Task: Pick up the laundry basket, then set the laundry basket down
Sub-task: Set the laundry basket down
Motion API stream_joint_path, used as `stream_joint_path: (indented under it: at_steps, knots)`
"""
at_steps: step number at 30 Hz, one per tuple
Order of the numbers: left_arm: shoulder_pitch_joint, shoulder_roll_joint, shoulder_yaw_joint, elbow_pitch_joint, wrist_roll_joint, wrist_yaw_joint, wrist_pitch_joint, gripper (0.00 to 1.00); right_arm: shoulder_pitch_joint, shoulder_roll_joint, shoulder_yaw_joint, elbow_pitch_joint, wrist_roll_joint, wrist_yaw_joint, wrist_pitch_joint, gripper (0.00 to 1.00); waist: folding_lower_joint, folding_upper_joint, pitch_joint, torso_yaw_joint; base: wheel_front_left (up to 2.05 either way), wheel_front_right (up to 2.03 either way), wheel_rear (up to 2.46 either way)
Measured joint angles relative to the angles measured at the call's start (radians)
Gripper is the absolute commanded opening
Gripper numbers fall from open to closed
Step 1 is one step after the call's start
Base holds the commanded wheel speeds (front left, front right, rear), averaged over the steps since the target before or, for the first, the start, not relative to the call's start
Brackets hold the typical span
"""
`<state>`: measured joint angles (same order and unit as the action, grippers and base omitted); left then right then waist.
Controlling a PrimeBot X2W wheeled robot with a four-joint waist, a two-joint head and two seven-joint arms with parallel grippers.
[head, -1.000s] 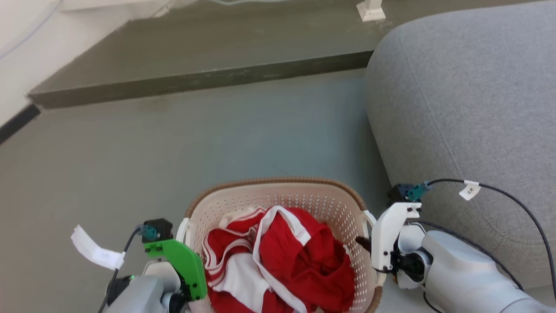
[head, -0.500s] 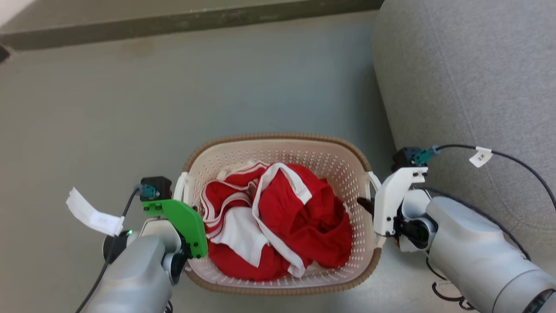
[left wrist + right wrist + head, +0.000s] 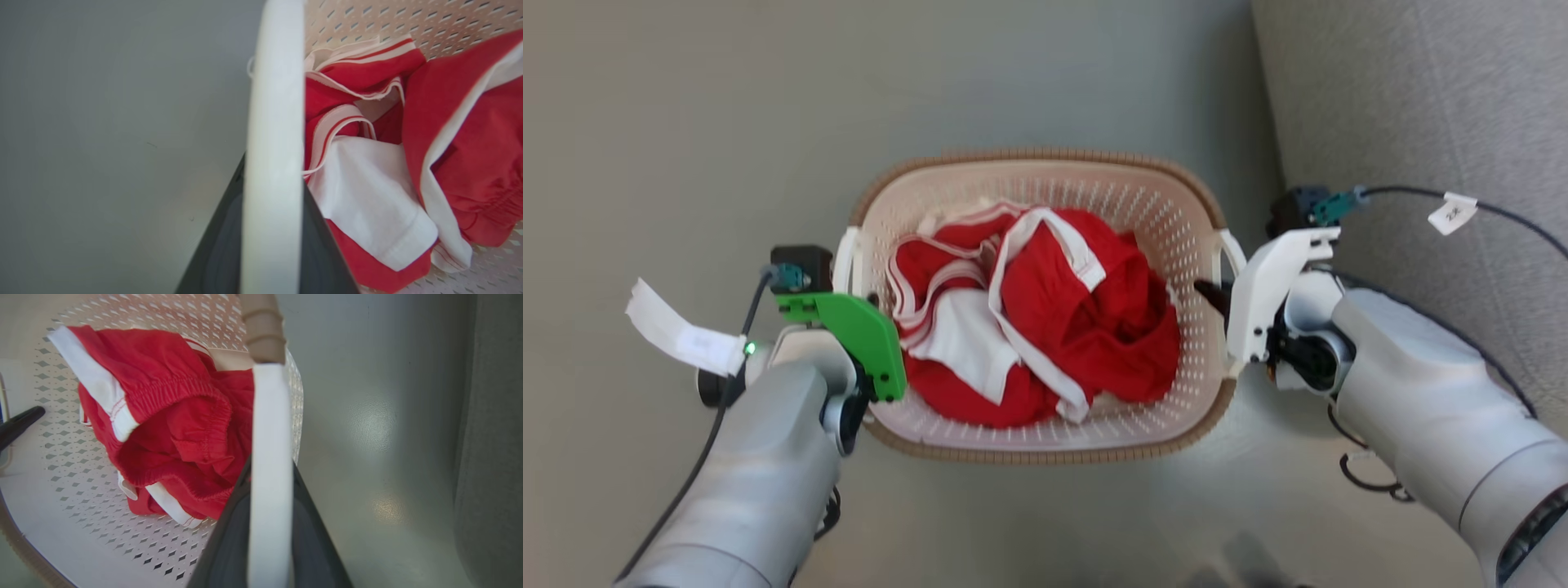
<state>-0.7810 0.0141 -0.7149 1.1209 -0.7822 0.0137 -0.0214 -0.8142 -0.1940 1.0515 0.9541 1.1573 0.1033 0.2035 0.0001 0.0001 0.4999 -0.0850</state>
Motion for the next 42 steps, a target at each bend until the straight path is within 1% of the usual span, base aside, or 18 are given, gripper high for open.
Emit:
stream_joint_path:
  at_steps: [8,14,23,29,34,42]
  knots:
    - [-0.059,0.002,0.003,-0.003,0.001,0.01,-0.016,0.0,-0.052,-0.012,0.008,-0.021,-0.007,0.0,-0.038,0.0,0.0001,0.0,0.096,0.006,0.0,0.0,0.0]
    - [-0.102,0.002,0.008,-0.009,0.001,0.021,-0.056,0.0,-0.093,-0.028,0.018,-0.042,-0.018,0.0,-0.086,0.0,0.0002,0.0,0.174,0.013,0.0,0.0,0.0]
    - [-0.147,0.003,0.028,-0.015,-0.013,0.022,-0.087,0.0,-0.144,-0.037,0.023,-0.048,-0.025,0.0,-0.143,0.0,0.0001,0.0,0.277,0.023,0.0,0.0,0.0]
    - [-0.174,0.003,0.032,-0.016,-0.027,0.022,-0.095,0.0,-0.177,-0.045,0.035,-0.049,-0.025,0.0,-0.157,0.0,0.0001,0.0,0.334,0.028,0.0,0.0,0.0]
    - [-0.2,0.004,0.036,-0.029,-0.059,0.022,-0.104,0.0,-0.212,-0.058,0.038,-0.05,-0.025,0.0,-0.184,0.0,0.0001,0.0,0.378,0.032,0.0,0.0,0.0]
    - [-0.204,0.004,0.027,-0.025,-0.074,0.03,-0.109,0.0,-0.225,-0.055,0.06,-0.052,-0.018,0.0,-0.2,0.0,0.0,0.0,0.421,0.04,0.0,0.0,0.0]
